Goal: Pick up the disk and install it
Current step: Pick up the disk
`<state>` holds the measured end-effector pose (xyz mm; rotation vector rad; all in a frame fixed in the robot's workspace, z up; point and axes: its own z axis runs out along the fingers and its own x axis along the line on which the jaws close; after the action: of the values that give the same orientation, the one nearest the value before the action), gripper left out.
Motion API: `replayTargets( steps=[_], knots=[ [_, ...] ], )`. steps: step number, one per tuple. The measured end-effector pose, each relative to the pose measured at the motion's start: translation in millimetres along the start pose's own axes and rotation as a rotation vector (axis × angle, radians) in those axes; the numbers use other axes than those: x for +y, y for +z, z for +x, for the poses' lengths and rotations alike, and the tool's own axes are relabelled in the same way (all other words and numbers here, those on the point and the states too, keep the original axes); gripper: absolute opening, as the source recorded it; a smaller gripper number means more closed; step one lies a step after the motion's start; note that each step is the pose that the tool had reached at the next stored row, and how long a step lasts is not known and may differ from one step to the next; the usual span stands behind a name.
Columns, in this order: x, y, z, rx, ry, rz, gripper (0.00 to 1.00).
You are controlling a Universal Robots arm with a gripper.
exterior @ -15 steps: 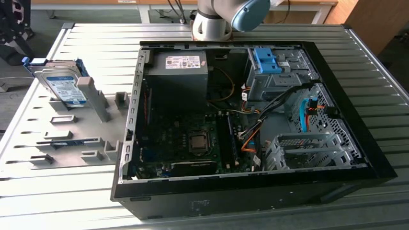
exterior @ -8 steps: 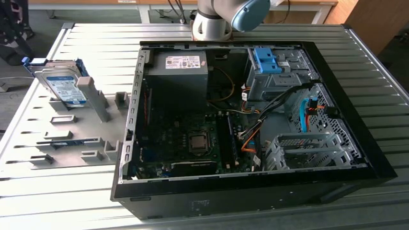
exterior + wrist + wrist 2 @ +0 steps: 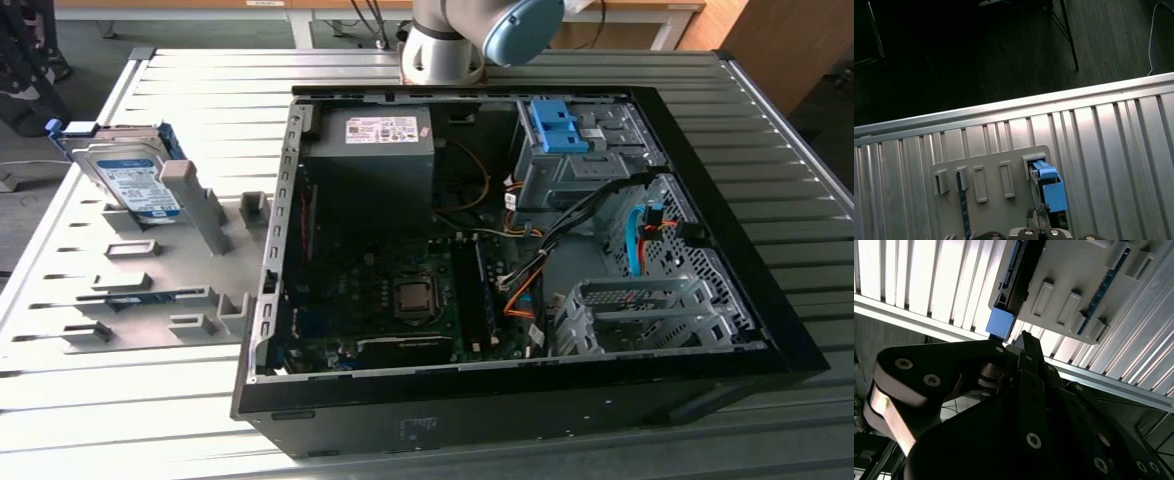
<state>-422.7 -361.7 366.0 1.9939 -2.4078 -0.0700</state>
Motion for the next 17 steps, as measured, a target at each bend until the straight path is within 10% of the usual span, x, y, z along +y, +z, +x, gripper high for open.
replayTargets(
  steps=[17],
  knots=[
    [0.0, 0.1, 0.0, 0.0024, -0.055, -0.001, 0.11]
  ],
)
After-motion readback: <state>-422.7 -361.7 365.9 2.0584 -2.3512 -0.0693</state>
